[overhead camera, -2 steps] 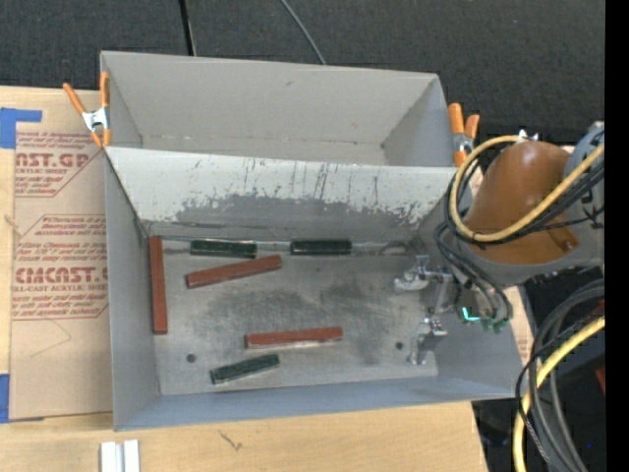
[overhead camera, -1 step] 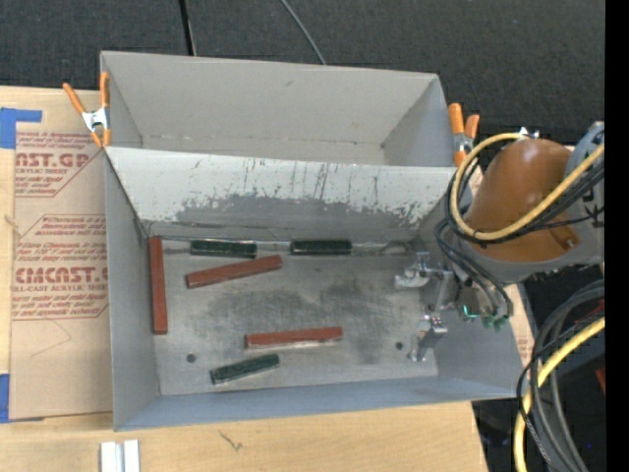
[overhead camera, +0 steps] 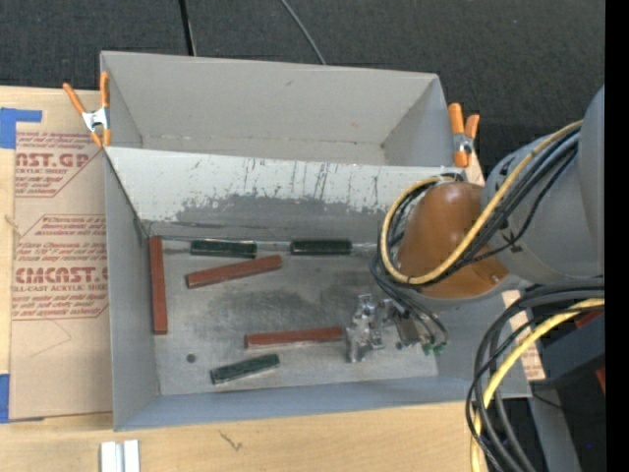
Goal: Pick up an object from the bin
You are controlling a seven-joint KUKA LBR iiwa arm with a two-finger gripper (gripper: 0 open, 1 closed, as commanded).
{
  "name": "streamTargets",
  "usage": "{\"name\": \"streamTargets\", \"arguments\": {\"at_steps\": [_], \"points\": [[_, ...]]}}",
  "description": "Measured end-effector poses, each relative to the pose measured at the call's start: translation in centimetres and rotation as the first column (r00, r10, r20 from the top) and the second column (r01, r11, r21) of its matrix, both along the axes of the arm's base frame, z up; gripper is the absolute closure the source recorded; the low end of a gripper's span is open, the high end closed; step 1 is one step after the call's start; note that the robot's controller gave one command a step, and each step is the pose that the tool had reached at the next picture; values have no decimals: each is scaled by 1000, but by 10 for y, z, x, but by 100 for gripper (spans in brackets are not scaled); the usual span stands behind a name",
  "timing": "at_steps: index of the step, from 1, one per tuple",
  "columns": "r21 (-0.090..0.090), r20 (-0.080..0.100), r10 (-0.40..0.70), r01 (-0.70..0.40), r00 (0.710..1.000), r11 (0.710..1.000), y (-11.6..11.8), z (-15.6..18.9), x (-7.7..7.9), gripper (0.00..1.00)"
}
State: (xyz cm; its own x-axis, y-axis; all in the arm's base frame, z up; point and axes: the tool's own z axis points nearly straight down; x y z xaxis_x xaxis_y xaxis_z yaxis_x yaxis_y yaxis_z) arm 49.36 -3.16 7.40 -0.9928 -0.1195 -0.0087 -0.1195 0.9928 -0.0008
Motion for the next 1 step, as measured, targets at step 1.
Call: {"name": "streamTargets", "arguments": {"at_steps": [1], "points": [[0, -7, 0, 0, 1000, 1000, 0, -2, -3, 0]]}}
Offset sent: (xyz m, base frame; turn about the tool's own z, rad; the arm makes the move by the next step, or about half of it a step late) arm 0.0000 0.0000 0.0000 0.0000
